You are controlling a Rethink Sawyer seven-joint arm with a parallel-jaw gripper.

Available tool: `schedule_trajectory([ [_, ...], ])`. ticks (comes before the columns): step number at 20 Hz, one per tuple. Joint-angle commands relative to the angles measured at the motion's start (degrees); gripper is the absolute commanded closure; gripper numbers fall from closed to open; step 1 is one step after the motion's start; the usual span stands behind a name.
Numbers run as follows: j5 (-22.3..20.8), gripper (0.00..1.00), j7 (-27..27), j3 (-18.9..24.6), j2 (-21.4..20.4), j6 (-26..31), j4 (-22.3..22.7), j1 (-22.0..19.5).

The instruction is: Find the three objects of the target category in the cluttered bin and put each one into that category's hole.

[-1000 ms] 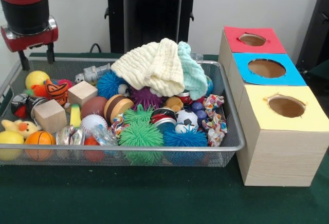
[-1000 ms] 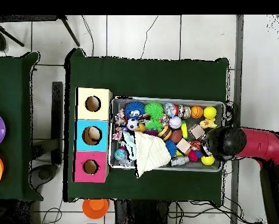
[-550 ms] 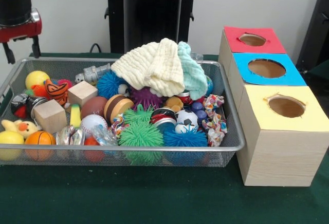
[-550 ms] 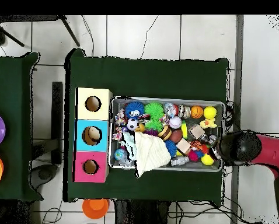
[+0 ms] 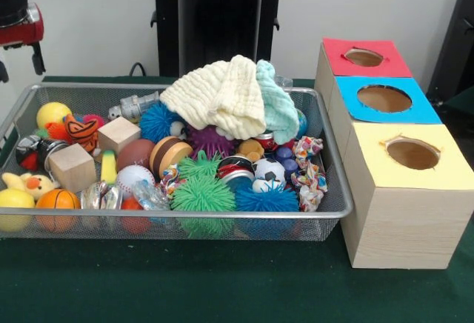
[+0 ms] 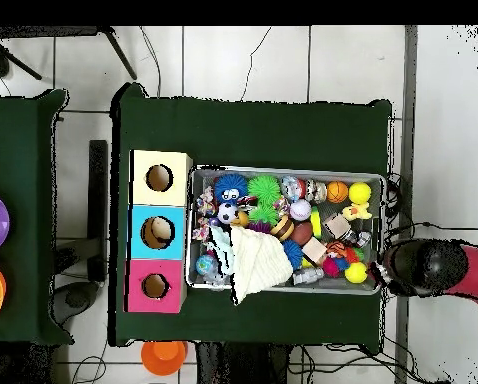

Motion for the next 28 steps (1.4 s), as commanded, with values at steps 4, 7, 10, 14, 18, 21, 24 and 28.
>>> schedule_trajectory([
  [4, 1.82, 0.0, -10.35, 6.92, 0.57, -2.29, 5.87, -1.44],
  [7, 1.77, 0.0, -9.92, 7.92, 1.02, -3.77, 6.54, -2.41],
  [10, 1.11, 0.0, -9.51, 8.71, 1.45, -4.72, 6.79, -3.13],
  [14, 0.03, 0.0, -9.03, 9.32, 2.19, -6.25, 7.35, -4.19],
  [18, -1.77, 0.0, -8.67, 9.16, 4.19, -8.31, 6.84, -4.53],
  [21, -2.33, 0.0, -8.73, 9.43, 5.34, -10.17, 6.87, -5.12],
  [24, -2.49, 0.0, -8.69, 9.71, 5.87, -11.36, 7.1, -5.49],
  [28, -2.51, 0.0, -8.44, 9.6, 6.7, -11.54, 6.94, -5.5],
])
